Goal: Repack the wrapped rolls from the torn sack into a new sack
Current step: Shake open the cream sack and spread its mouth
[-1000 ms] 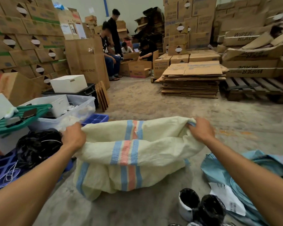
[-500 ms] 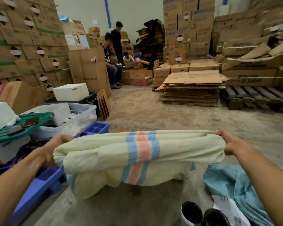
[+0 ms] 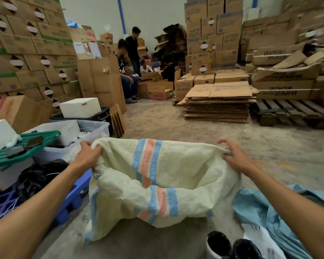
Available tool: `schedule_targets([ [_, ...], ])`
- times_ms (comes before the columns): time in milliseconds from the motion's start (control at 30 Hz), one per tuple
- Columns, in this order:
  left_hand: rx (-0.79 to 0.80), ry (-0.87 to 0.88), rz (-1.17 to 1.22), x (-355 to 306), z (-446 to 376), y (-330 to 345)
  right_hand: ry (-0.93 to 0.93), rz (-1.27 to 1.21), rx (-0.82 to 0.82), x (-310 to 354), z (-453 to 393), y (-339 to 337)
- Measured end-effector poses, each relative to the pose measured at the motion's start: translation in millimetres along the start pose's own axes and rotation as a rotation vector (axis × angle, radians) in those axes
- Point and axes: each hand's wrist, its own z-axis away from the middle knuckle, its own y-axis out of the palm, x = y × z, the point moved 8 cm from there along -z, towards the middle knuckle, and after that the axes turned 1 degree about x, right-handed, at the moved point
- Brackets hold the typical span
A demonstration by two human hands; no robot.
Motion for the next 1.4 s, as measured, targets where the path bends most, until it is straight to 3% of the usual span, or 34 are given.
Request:
schedule_targets([
  [100, -0.156, 0.106, -0.122, -10.7, -5.2, -6.3, -0.167, 0.399, -0.056, 17.4, 10.6, 16.4],
  [133, -0.178, 0.02, -0.089, -8.0, -7.4, -9.2, -0.185, 0.527, -0.07, 19.8, 14.8, 22.1],
  [200, -0.102, -0.26, 0.195, 10.7, -8.8, -1.3, -0.324, 0.756, -0.126, 32.6, 27.3, 33.3],
  [300, 0.052, -0.428, 0.424, 19.8, -7.4, 8.3, -0.573, 0.863, -0.1, 40.2, 41.4, 52.7],
  [367, -0.007, -0.469, 0.506, 37.0, -21.0, -2.7, -0.704, 0.884, -0.046, 41.4, 48.1, 61.1],
  [467, -0.072, -0.325, 0.481, 72.3, -83.3, -24.4, -0.852, 0.893, -0.058, 44.0, 55.8, 57.2],
  [533, -0.037, -0.328, 0.402, 51.6, -46.5, -35.2, -0.685, 0.734, -0.144, 42.8, 41.1, 29.7],
  [600, 0.104, -0.269, 0.278, 31.9, -11.5, -39.0, -0.193, 0.443, -0.196, 18.2, 10.7, -4.2],
  [667, 0.315, -0.289, 0.141, 25.1, 16.6, -31.6, 0.289, -0.109, -0.047, -11.5, -6.6, -9.2],
  [733, 0.471, -0.296, 0.174, 16.7, 40.3, -26.7, 0.632, -0.665, 0.077, -9.6, 1.4, 4.1],
  [800, 0.537, -0.255, 0.362, 4.2, 53.5, -18.5, 0.755, -0.94, 0.095, 5.0, 7.6, 8.9],
  [867, 0.507, -0.184, 0.664, -11.8, 59.6, -12.4, 0.687, -1.093, 0.132, 19.5, 5.8, 8.3],
  [933, 0.608, -0.038, 0.988, -34.0, 66.2, -4.7, 0.551, -1.117, 0.221, 30.0, 2.6, 9.0],
  [1000, 0.586, 0.022, 1.248, -41.9, 60.1, -9.4, 0.376, -0.96, 0.27, 24.3, -1.3, 5.7],
  [1067, 0.382, 0.06, 1.289, -37.3, 46.2, -21.8, 0.27, -0.607, 0.374, 19.1, 4.3, 9.1],
  [1167, 0.286, 0.108, 1.304, -40.2, 33.9, -25.3, 0.258, -0.338, 0.578, 28.5, 26.2, 22.4],
  [1233, 0.272, 0.053, 1.215, -43.4, 30.6, -16.1, 0.182, -0.172, 0.584, 42.9, 28.2, 19.8],
  [1300, 0.236, 0.015, 0.959, -44.1, 25.4, -13.9, 0.069, 0.193, 0.495, 42.8, 16.6, 15.0],
  [1367, 0.226, 0.018, 0.68, -46.6, 18.4, -15.9, 0.051, 0.526, 0.219, 34.2, 3.3, 3.1],
  [1400, 0.228, 0.002, 0.557, -46.4, 14.0, -14.1, 0.12, 0.58, 0.067, 27.0, 3.1, -3.7],
])
